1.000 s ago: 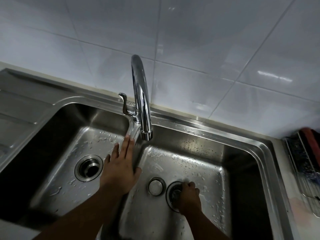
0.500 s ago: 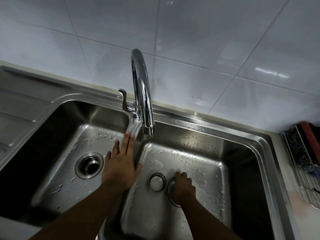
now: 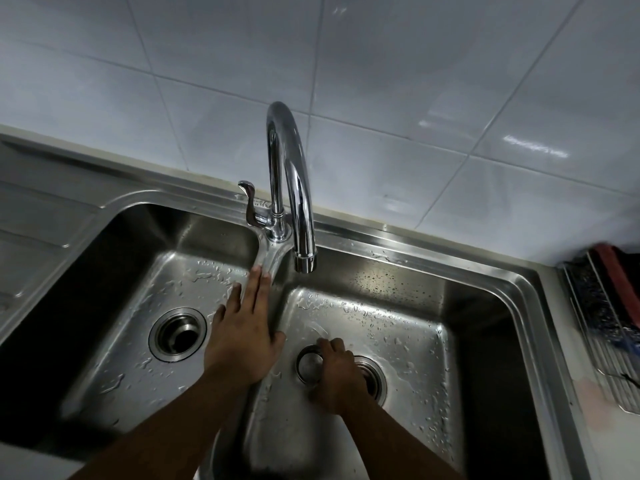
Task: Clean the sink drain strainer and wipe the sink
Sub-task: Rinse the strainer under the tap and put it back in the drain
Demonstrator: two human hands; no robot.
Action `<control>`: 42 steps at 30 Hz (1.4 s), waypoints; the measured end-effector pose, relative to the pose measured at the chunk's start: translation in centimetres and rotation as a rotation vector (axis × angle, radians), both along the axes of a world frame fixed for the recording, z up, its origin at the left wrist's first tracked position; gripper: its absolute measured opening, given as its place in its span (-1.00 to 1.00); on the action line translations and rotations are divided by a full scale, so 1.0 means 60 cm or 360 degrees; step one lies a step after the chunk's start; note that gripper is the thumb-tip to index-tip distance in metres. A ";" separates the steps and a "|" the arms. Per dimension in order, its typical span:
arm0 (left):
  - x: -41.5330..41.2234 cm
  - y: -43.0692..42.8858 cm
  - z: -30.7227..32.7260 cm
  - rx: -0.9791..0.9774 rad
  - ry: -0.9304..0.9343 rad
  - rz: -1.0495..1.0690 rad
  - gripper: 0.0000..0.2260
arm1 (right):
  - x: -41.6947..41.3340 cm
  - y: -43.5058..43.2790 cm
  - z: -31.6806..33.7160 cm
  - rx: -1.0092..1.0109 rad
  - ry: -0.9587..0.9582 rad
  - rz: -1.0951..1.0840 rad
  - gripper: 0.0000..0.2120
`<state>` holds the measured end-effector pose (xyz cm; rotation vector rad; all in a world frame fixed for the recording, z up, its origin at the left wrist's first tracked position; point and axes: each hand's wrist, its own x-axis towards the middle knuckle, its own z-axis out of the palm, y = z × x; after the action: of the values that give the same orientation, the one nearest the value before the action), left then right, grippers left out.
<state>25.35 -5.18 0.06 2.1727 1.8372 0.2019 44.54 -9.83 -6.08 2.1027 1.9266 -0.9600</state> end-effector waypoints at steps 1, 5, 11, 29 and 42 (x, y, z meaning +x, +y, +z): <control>0.000 0.000 0.001 -0.0002 0.0007 -0.0002 -0.09 | -0.001 -0.002 -0.002 0.0017 -0.0004 -0.0007 -0.09; 0.001 -0.001 0.004 0.0003 0.0018 -0.0009 -0.07 | -0.004 -0.005 -0.007 0.0078 0.0020 -0.0052 -0.17; 0.001 -0.001 0.007 -0.0028 0.0015 -0.0015 -0.04 | 0.000 -0.003 -0.012 0.0112 0.0088 -0.0083 -0.23; 0.002 -0.004 0.007 -0.0002 0.0011 -0.0007 -0.01 | -0.009 -0.007 -0.032 0.0188 0.0434 -0.0243 -0.22; 0.004 -0.006 0.009 0.0009 0.0023 -0.0007 0.01 | 0.037 -0.023 -0.019 0.0098 0.0320 -0.0249 -0.08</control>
<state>25.56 -5.55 0.58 2.1877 1.8414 0.1910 46.76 -11.23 -7.20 2.2999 1.9256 -1.2000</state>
